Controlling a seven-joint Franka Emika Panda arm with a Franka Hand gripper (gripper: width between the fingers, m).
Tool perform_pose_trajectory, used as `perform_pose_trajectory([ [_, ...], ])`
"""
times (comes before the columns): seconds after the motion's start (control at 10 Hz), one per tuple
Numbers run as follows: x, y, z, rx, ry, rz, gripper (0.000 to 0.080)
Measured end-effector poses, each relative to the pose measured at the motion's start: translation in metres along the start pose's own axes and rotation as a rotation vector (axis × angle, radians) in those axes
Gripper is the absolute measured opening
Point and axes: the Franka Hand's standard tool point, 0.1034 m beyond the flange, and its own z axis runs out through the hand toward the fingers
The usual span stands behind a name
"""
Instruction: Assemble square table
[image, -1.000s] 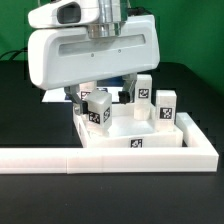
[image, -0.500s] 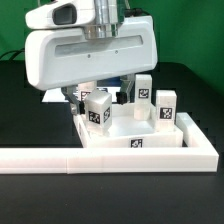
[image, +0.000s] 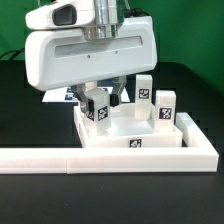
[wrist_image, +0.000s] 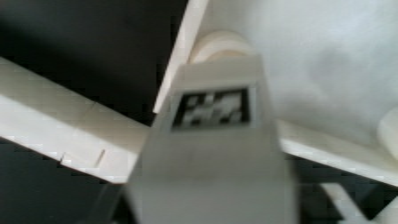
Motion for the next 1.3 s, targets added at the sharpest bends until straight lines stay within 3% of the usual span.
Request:
perform_pose_trajectory([
  [0.1,0.0,0.0,0.001,0.0,-0.001,0.001,0.0288],
  [0.4,-0.001,0.001,0.001,0.0,-0.001,0.001,0.0288],
  [0.9,-0.003,0.008,0.0,-0.044,0.051,0.076,0.029],
  [1.3,-0.001,0.011,0.001,-0.04,0.087,0.408,0.029],
])
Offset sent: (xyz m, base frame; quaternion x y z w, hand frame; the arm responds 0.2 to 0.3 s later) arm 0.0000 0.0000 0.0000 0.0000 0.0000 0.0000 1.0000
